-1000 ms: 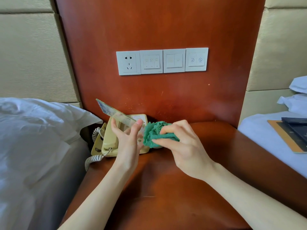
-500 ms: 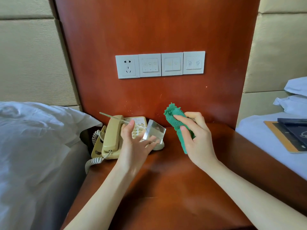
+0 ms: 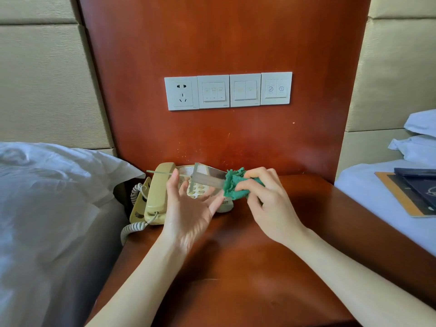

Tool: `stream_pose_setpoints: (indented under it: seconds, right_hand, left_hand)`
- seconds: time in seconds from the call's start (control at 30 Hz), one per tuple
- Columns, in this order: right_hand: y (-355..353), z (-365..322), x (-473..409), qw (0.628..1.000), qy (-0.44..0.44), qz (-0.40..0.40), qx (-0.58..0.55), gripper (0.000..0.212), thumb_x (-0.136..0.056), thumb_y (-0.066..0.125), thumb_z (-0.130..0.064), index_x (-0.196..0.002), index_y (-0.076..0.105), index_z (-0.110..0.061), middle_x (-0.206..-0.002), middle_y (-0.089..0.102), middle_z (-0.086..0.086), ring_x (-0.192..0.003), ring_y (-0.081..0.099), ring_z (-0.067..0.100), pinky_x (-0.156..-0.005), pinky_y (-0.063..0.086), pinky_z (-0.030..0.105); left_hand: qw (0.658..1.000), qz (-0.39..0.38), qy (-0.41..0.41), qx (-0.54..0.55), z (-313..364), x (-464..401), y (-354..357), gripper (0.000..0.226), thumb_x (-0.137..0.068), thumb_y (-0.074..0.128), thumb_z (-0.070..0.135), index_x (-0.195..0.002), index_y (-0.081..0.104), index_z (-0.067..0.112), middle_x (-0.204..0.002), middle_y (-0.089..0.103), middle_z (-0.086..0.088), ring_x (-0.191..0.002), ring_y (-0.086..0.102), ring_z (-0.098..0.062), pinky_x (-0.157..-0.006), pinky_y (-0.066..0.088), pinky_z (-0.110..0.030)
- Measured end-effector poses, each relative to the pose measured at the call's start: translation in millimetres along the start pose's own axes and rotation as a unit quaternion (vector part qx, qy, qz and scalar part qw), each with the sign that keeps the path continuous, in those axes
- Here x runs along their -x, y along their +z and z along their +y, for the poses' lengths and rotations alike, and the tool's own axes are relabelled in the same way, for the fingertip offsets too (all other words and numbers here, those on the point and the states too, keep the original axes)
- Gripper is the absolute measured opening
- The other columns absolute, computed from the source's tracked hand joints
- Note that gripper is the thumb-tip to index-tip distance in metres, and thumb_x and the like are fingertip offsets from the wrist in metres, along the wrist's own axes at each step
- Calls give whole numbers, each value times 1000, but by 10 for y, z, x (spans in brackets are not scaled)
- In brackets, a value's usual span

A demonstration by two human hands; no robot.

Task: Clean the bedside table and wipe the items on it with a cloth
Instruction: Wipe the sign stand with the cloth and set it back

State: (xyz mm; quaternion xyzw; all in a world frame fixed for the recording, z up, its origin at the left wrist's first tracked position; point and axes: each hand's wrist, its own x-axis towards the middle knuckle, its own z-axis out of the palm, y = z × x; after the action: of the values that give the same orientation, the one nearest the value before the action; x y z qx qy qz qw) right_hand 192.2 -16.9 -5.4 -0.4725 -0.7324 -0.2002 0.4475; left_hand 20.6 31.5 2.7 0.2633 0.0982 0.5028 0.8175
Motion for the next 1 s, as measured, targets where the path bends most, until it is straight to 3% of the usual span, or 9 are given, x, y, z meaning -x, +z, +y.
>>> stream_pose_setpoints:
  seconds: [0.2,0.27,0.37,0.47,0.53,0.63,0.73,0.87,1.0]
  right_hand:
    - [13,-48,13,997,42,37,-49,27,-88,51,8,-107,60,-8,-115,49,2,-105,51,19,-88,50,32]
    - [0,-129,20,996,10,37,-84,28,-90,49,2,-115,56,-10,-120,45,1,-111,51,19,-96,46,25]
    - [-16,-227,37,994,-61,26,-91,29,-93,47,-6,-120,52,-11,-123,43,6,-112,51,23,-100,43,25]
    - [-36,-224,37,992,-120,2,-45,28,-90,50,-5,-117,58,-10,-120,45,8,-108,50,23,-96,47,27]
    - [-33,-188,30,991,-131,-15,-8,26,-87,53,-1,-110,65,-5,-115,53,11,-103,52,26,-88,51,32]
    - [-24,-131,13,996,-91,-3,10,22,-83,55,4,-101,68,-3,-108,58,12,-98,52,25,-79,53,36]
    - [-27,-71,-5,999,-20,25,-9,22,-80,58,9,-96,68,-4,-105,57,7,-97,51,22,-77,53,33]
    - [-6,-9,-31,989,132,15,-70,22,-84,57,6,-95,65,-11,-103,51,-9,-99,53,13,-82,48,23]
    - [-10,15,-44,958,235,-38,-160,25,-88,57,1,-94,63,-22,-104,54,-12,-96,56,1,-75,43,4]
  left_hand:
    - [999,-30,21,-31,-69,-43,-8,57,-70,71,50,-114,47,25,-115,57,-27,-103,65,-44,-85,57,-45]
    - [997,-37,23,-56,-84,-26,4,55,-73,69,49,-116,53,19,-118,62,-25,-107,65,-40,-87,57,-43]
    - [990,-81,27,-117,-93,2,12,51,-86,52,52,-107,73,10,-118,67,-15,-108,65,-29,-91,53,-36]
    - [989,-87,27,-115,-76,1,-18,55,-91,42,53,-112,64,6,-109,65,-13,-100,64,-23,-88,53,-33]
    - [993,-63,29,-99,-50,2,1,59,-85,52,54,-125,47,10,-115,56,-14,-102,58,-24,-86,52,-34]
    - [995,-24,26,-92,-35,-15,-33,86,-77,61,58,-145,35,13,-136,48,-19,-120,51,-33,-101,42,-39]
    - [994,-18,33,-106,-27,-19,-50,80,-76,58,62,-137,45,11,-140,49,-22,-132,45,-40,-108,36,-44]
    - [990,-24,60,-127,1,-23,-56,76,-78,57,57,-137,46,11,-124,51,-18,-129,48,-37,-93,49,-43]
    - [967,-62,78,-234,-16,-34,-33,72,-67,66,54,-122,46,12,-113,43,-13,-106,48,-32,-72,53,-31]
